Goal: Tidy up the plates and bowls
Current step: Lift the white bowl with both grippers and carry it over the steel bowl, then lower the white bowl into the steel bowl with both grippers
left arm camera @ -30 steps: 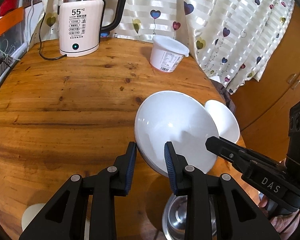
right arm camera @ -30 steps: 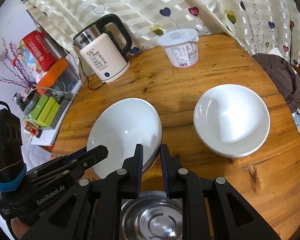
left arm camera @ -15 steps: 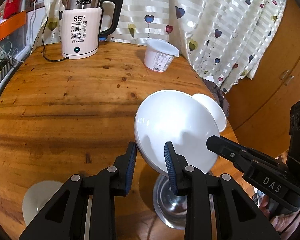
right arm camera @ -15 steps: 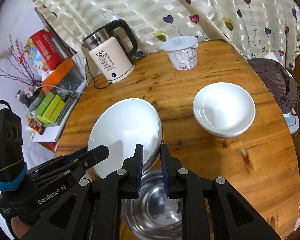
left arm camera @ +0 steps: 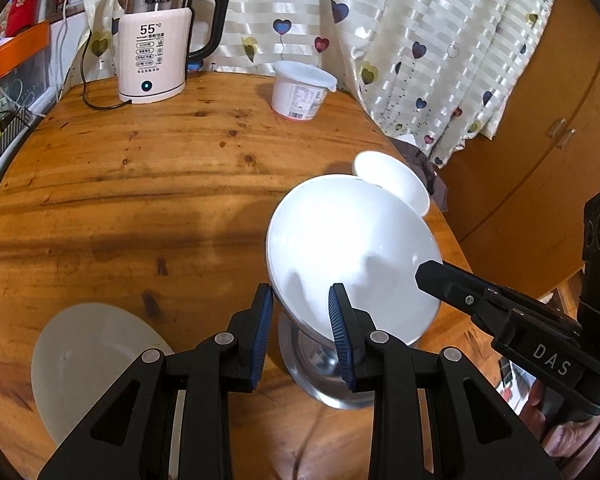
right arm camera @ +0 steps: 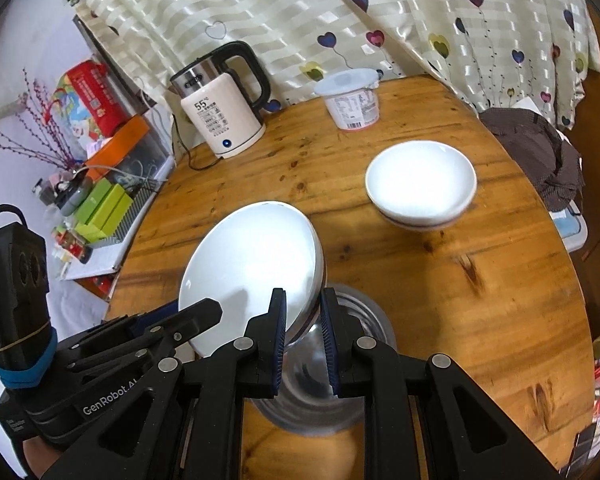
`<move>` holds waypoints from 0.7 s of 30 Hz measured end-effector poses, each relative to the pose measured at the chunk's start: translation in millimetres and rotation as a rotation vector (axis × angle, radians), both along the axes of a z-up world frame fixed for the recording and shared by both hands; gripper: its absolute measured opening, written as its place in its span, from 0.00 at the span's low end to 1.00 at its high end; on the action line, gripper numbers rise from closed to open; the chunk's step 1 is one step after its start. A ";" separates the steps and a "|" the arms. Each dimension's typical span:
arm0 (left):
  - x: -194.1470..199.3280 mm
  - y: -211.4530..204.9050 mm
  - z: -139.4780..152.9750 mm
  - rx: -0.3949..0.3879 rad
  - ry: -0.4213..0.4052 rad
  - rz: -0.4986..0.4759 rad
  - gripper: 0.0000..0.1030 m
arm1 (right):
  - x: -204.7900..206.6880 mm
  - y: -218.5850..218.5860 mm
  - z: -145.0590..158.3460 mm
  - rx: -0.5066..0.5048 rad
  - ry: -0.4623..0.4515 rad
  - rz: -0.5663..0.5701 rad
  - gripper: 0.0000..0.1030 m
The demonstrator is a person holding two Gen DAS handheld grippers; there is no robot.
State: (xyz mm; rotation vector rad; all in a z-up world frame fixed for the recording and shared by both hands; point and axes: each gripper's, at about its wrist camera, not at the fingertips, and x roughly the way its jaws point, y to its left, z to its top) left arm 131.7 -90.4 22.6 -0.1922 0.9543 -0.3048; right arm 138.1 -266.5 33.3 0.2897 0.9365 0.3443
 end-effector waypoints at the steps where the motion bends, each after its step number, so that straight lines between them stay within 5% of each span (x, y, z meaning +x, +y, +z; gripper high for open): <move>1: -1.7 -1.0 -0.6 0.001 0.002 -0.001 0.29 | -2.2 -0.7 -1.0 0.001 0.003 -0.001 0.17; 21: -17.4 -21.0 -29.4 0.018 0.084 -0.039 0.29 | -23.3 -19.4 -33.9 -0.004 0.078 -0.023 0.17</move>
